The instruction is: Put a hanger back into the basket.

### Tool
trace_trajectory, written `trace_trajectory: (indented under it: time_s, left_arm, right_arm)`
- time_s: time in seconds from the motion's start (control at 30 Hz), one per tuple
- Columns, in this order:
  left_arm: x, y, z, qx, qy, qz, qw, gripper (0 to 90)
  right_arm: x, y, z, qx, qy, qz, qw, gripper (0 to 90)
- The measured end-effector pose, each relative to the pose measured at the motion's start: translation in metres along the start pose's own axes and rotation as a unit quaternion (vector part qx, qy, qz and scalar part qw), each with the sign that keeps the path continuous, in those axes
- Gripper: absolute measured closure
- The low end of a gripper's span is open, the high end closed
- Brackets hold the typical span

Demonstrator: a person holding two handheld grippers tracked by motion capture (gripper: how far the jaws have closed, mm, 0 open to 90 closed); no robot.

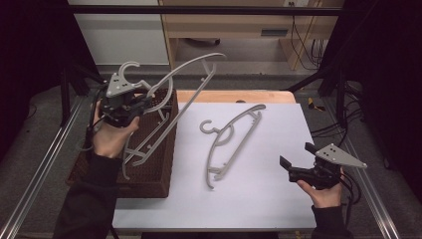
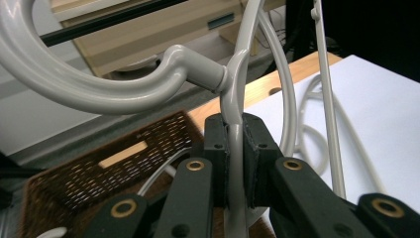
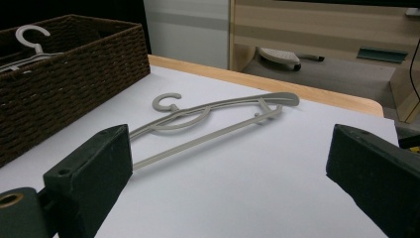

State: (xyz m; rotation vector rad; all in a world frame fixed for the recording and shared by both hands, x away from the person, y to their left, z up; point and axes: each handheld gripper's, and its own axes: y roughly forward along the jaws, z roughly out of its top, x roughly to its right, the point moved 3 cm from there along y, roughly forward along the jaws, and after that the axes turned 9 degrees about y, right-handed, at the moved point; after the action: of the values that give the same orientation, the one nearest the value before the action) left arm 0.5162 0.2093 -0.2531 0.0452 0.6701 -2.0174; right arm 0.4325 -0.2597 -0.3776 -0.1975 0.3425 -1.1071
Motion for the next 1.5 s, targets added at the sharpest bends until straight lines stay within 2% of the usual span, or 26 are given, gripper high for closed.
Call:
trace_trajectory:
  time_s: [0.07, 0.33, 0.53, 0.63, 0.8, 1.17, 1.3, 1.43, 1.5]
  left_arm:
    - [-0.009, -0.004, -0.006, -0.008, -0.008, 0.007, 0.9999, 82.4]
    - [-0.044, -0.013, -0.022, -0.03, -0.004, 0.037, 0.9988, 82.4]
    - [-0.061, -0.009, -0.042, -0.045, -0.011, 0.044, 0.998, 82.3]
    - [-0.068, -0.004, -0.052, -0.056, -0.006, 0.044, 0.9975, 82.3]
    - [-0.08, 0.001, -0.066, -0.067, -0.009, 0.044, 0.9968, 82.3]
    - [-0.092, 0.009, -0.092, -0.096, -0.009, 0.041, 0.9945, 82.4]
    - [-0.095, 0.008, -0.095, -0.091, -0.014, 0.041, 0.9949, 82.3]
    - [-0.095, 0.01, -0.096, -0.102, 0.002, 0.047, 0.9937, 82.3]
    - [-0.097, 0.013, -0.098, -0.107, 0.001, 0.046, 0.9932, 82.3]
  right_arm:
    - [0.0, 0.0, 0.0, -0.001, -0.001, 0.0, 1.0, 4.4]
    - [-0.002, 0.003, -0.001, -0.006, -0.003, -0.001, 1.0, 4.4]
    - [-0.001, 0.003, -0.001, -0.006, -0.004, -0.003, 1.0, 4.4]
    - [-0.001, 0.004, -0.002, -0.007, -0.004, -0.003, 1.0, 4.4]
    - [-0.001, 0.005, -0.003, -0.011, -0.003, -0.003, 0.9999, 4.4]
    - [-0.001, 0.006, -0.004, -0.012, -0.005, -0.005, 0.9999, 4.4]
    - [-0.001, 0.007, -0.004, -0.014, -0.006, -0.006, 0.9999, 4.4]
    - [-0.001, 0.007, -0.004, -0.014, -0.006, -0.006, 0.9999, 4.4]
    - [-0.001, 0.007, -0.004, -0.014, -0.006, -0.006, 0.9999, 4.4]
